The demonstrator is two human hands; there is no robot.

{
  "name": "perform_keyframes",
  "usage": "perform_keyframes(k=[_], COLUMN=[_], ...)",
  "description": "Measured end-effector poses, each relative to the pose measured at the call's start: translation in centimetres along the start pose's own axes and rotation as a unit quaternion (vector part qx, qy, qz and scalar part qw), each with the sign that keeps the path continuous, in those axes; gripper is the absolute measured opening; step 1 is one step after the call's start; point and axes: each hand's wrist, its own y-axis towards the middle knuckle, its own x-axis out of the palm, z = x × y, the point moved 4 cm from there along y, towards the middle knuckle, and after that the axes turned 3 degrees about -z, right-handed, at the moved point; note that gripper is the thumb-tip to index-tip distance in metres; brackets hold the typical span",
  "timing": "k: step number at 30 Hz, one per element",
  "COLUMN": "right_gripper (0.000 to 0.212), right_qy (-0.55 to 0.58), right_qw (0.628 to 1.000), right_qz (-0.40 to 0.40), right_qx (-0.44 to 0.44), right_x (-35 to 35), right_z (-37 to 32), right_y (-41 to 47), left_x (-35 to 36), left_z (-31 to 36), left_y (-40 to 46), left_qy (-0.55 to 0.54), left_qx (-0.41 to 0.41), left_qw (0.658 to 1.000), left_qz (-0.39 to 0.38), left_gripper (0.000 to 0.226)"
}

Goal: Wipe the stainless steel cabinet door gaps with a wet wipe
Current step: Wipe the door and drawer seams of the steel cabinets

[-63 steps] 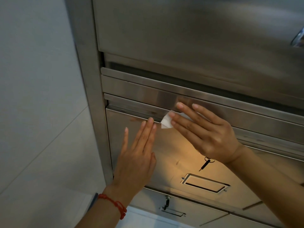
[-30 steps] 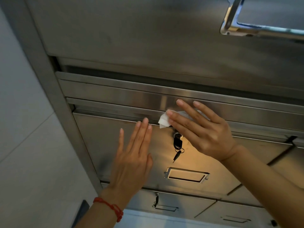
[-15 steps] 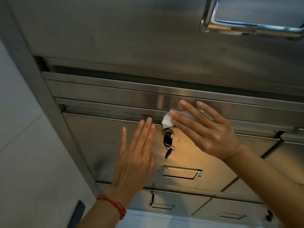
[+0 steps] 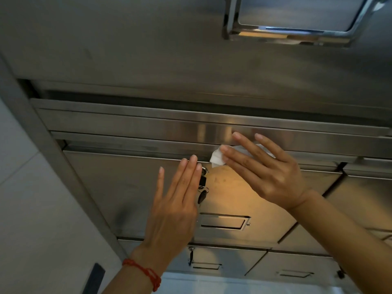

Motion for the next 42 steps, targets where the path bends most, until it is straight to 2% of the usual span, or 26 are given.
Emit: perform_keyframes(k=[5, 12, 16, 28, 42], right_gripper=[0.028, 0.029, 0.023, 0.023, 0.024], right_qy=[0.011, 0.054, 0.051, 0.015, -0.046], right_qw=[0.999, 0.975, 0.956, 0.917, 0.899], right_qz=[0.006, 0.062, 0.092, 0.108, 0.104], right_qx=[0.04, 0.206, 0.273, 0.384, 0.423], right_x=[-0.8, -1.2, -0.8, 0.0, 1.1], right_z=[0.0, -1.4, -2.2, -4.2, -5.2], right_y=[-0.9, -1.9, -1.9, -2.9, -2.5], left_x=[0.2, 0.6, 0.7, 1.5, 1.6], left_z=[1.1, 2.5, 2.8, 3.7, 3.5], left_y=[0.3, 1.1, 1.5, 1.7, 1.8], left_qy=[-0.009, -0.031, -0.033, -0.04, -0.041], left_qx=[0.004, 0.014, 0.022, 0.018, 0.025], left_qw=[1.0, 0.999, 0.999, 0.999, 0.999], left_qz=[-0.001, -0.005, -0.006, -0.026, -0.022], left_gripper=[0.054, 0.057, 0.056, 0.058, 0.059])
